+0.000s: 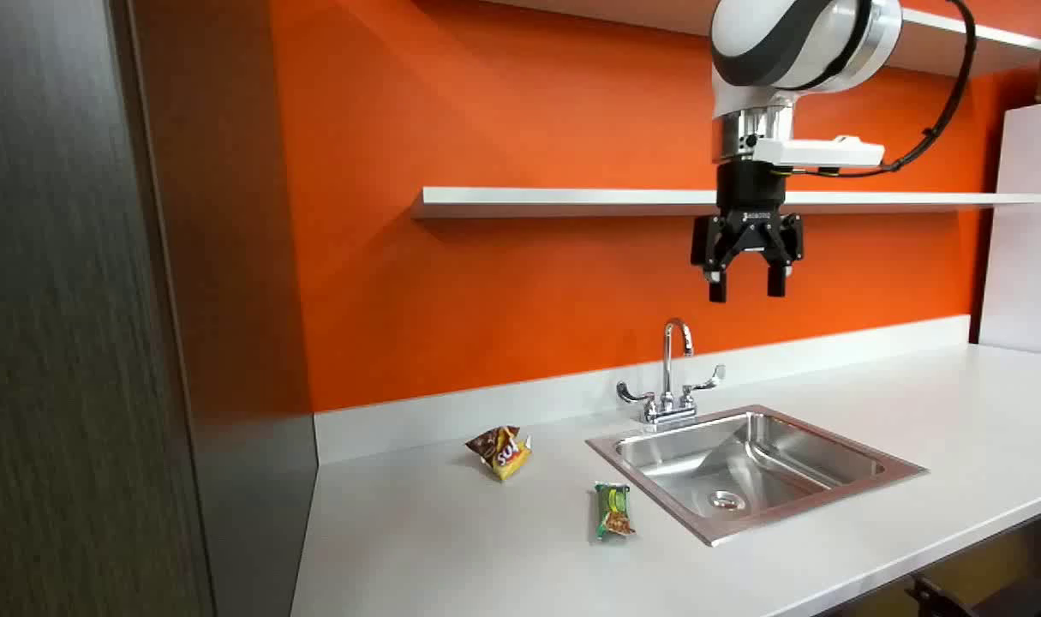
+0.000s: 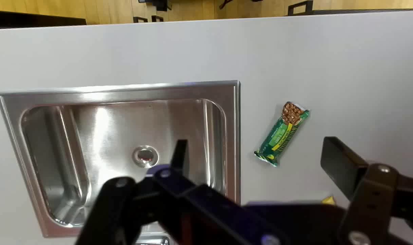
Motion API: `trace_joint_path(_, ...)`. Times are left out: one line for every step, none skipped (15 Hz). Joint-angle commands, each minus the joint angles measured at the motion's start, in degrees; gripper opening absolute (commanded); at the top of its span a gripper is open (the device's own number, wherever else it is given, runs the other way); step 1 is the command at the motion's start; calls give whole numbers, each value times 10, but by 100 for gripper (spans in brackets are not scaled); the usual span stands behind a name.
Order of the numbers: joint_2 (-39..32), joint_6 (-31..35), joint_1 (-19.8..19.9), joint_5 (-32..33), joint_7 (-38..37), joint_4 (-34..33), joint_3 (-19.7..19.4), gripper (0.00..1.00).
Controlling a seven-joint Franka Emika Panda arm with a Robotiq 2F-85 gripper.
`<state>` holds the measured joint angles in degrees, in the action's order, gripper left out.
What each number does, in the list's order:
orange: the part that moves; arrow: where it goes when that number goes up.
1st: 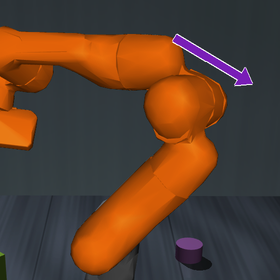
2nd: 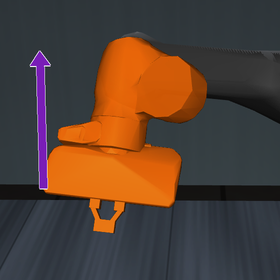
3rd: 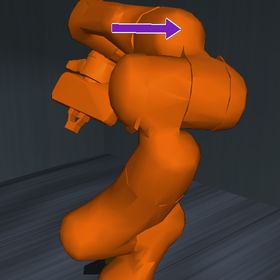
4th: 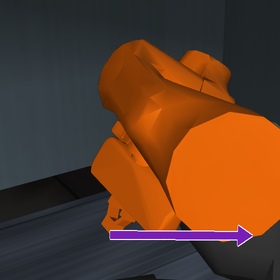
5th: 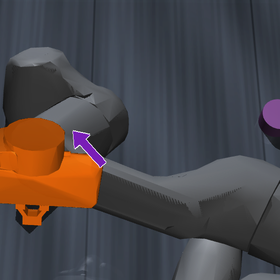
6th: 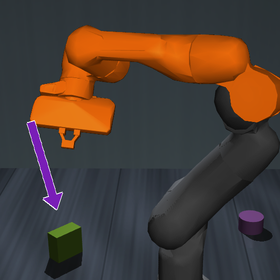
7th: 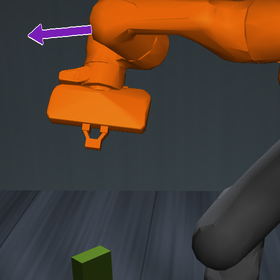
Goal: Pick up the candy bar and put it on the shelf
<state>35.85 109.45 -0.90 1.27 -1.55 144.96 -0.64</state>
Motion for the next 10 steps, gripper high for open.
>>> trace_joint_path(0,-1,4,-2,2,-1,4,100)
trace_joint_path(0,-1,4,-2,2,-1,4,100)
trace_joint_path(0,-1,4,-2,2,-1,4,100)
trace_joint_path(0,-1,4,-2,2,-1,4,100)
trace_joint_path(0,-1,4,-2,2,-1,4,100)
trace_joint_path(0,-1,4,-2,2,-1,4,100)
trace_joint_path(0,-1,4,-2,2,-1,4,100)
trace_joint_path(0,-1,4,-2,2,-1,4,100)
trace_joint_path(0,-1,4,-2,2,-1,4,100)
trace_joint_path(-9,0,6,0,-7,-5,9,100)
